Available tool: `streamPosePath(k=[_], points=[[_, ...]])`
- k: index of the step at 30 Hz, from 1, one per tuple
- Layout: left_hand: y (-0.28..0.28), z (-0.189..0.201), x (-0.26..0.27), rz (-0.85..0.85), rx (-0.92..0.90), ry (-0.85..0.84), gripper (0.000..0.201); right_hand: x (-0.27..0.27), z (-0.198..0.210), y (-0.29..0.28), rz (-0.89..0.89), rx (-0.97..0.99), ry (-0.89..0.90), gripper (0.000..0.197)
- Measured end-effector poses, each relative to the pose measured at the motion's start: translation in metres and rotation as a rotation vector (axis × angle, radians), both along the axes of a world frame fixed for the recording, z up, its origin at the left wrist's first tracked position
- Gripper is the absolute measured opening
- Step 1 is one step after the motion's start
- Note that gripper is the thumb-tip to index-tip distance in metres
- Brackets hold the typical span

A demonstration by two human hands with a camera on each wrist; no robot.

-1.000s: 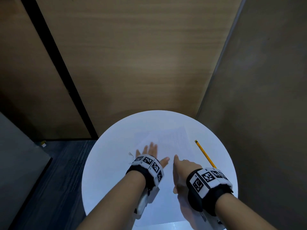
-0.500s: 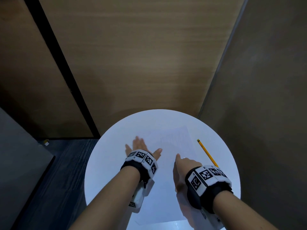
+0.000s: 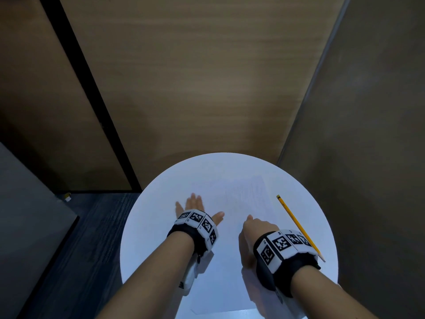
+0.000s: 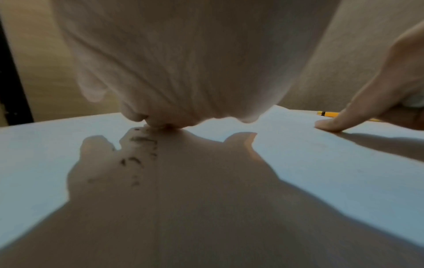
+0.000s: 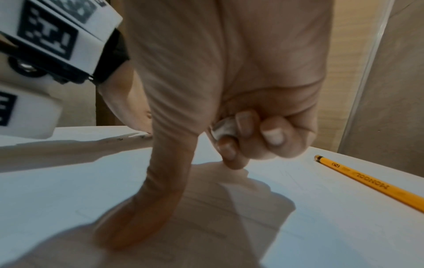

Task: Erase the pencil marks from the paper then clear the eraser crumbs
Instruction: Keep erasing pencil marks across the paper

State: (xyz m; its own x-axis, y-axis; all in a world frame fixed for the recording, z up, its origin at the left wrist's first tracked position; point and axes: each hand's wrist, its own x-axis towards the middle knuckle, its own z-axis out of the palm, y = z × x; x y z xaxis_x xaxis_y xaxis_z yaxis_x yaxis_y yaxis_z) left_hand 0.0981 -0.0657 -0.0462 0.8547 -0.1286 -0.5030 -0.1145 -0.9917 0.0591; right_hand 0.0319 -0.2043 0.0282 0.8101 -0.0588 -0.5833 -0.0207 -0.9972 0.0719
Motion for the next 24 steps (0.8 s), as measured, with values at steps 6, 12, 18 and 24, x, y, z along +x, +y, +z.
streamPosePath(k=[6, 12, 18, 24], points=[[-0.025, 0.015, 0.015, -0.33, -0.109, -0.018, 0.072, 0.0, -0.006, -0.002, -0.011, 0.004, -0.031, 0.047], [-0.022, 0.029, 0.04, -0.185, 0.031, 0.061, 0.074, 0.0, -0.005, -0.004, -0.027, 0.043, -0.016, 0.055], [-0.042, 0.026, 0.048, -0.399, -0.027, 0.038, 0.066, 0.001, -0.009, -0.005, -0.041, 0.05, -0.022, 0.054], [-0.019, 0.022, 0.042, -0.144, -0.03, 0.071, 0.077, 0.001, -0.009, -0.005, -0.054, 0.034, -0.025, 0.053]])
